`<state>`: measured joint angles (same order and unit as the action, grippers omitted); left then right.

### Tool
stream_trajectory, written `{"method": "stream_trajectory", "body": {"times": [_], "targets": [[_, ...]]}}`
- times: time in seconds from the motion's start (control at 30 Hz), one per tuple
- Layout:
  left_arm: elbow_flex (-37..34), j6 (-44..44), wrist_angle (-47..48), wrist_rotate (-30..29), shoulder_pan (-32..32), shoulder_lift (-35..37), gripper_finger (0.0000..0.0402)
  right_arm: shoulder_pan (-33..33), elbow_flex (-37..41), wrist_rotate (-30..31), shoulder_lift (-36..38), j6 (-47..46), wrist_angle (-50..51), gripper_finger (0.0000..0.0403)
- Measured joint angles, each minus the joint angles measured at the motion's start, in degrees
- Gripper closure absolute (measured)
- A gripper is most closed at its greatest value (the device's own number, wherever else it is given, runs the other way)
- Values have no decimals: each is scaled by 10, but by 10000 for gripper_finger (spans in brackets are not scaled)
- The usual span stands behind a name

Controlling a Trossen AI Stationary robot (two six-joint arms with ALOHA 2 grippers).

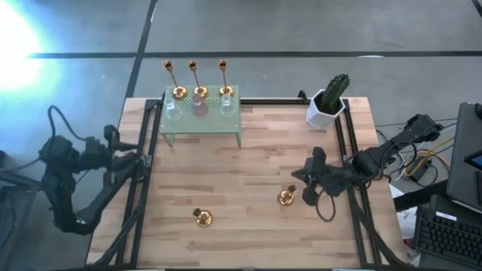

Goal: Pick & Place candle stick holders
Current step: Put the golden candle holder on the shelf

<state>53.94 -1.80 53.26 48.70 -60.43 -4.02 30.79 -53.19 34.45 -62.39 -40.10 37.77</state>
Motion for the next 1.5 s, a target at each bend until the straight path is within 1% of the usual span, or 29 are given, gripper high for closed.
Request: {"method": "stream_trajectory", "body": {"times": [0.07, 0.17, 0.27, 0.37, 0.47, 0.6, 0.67, 0.73, 0.8, 0.93, 1.1, 1.2, 1.33, 1.5], "targets": [[-5, -1, -1, 19, -5, 18, 257, 23, 0, 0, -12, -20, -7, 394], [-10, -4, 1, 16, -13, 37, 257, 62, -8, 1, -36, -48, -23, 394], [-7, -4, -3, 29, -15, 36, 257, 101, -26, 3, -76, -94, -25, 394], [-8, -7, -3, 27, -17, 35, 257, 141, -44, 6, -122, -151, -20, 394], [-10, -8, -3, 25, -17, 37, 257, 178, -56, 35, -170, -214, -13, 394], [-28, -22, -34, 18, -20, 35, 258, 218, -68, 105, -226, -298, 9, 394], [-53, -39, -46, 39, -32, 30, 257, 229, -70, 139, -247, -334, 20, 394], [-83, -48, -52, 61, -44, 25, 257, 234, -72, 166, -264, -370, 25, 394], [-113, -62, -52, 68, -55, 22, 257, 234, -71, 180, -276, -405, 25, 394], [-158, -83, -69, 74, -63, 22, 258, 230, -58, 183, -305, -468, 25, 394], [-183, -72, -123, 94, -63, 22, 258, 225, -44, 180, -334, -520, 26, 394], [-188, -71, -136, 96, -63, 23, 258, 223, -39, 181, -350, -527, 28, 392], [-198, -50, -186, 97, -63, 23, 258, 210, -39, 195, -371, -526, 40, 370], [-231, -16, -249, 82, -63, 23, 258, 182, -37, 201, -389, -516, 44, 326]]}}
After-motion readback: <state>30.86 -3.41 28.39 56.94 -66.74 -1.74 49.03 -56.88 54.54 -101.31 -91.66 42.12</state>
